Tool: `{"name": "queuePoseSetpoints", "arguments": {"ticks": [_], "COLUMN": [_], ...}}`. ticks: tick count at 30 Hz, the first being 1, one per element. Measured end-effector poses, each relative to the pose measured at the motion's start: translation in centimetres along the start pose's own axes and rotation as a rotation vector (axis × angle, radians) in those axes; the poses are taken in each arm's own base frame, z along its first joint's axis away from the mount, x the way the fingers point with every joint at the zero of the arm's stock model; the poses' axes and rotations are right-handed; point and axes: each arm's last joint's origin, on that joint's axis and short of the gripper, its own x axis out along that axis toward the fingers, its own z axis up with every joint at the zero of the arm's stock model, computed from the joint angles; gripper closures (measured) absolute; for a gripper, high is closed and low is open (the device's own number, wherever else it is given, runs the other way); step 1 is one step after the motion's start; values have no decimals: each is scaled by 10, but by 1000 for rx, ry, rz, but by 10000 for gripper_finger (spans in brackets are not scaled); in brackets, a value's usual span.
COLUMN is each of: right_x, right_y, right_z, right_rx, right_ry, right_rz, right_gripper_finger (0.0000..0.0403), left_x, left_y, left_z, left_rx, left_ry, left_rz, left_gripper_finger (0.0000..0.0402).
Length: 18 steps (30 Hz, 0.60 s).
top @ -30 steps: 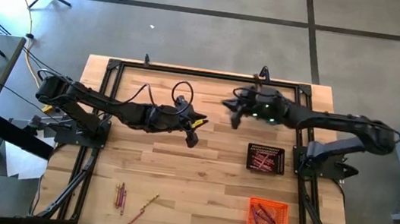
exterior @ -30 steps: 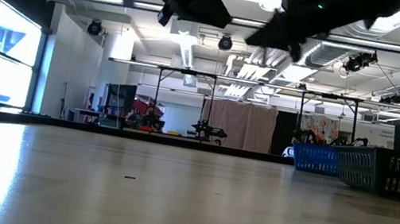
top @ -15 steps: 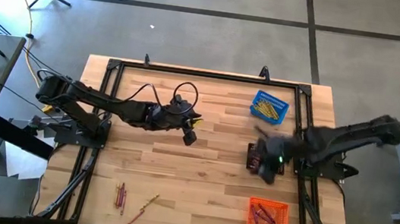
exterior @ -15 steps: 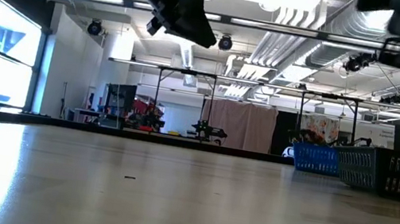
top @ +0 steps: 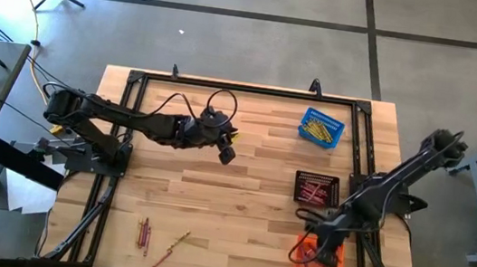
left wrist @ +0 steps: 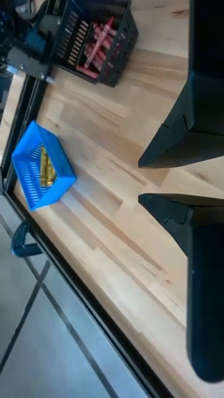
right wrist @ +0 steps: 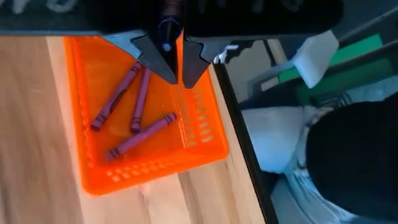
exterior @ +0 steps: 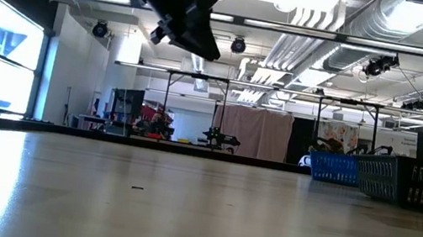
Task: Sort crayons
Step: Put the violet crayon into the orange bin, then put the yellow crayon into the blue bin
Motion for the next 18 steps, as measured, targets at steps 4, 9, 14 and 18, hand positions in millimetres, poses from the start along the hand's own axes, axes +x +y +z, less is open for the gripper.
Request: {"name": "queuePoseSetpoints", "arguments": {"ticks": [4, 9, 14, 18], "right_x": [9, 16, 22, 23], "right_y": [0, 0, -1, -1], "right_z": [3, 5, 6, 6], "right_rx": [16, 132, 172, 131], "right_ry": [13, 23, 38, 59], "right_rz": [-14, -36, -53, -45], "right_gripper_finger": [400, 377, 346, 323], "left_x": [0, -2, -6, -13], "left_y": [0, -3, -12, -21], "left_z": [-1, -4, -8, -19], "left_rx": [-17, -45, -32, -11], "left_ry": [14, 27, 55, 167], "left_rz": [2, -8, -70, -161], "left_gripper_finger": [337, 337, 337, 337]}}
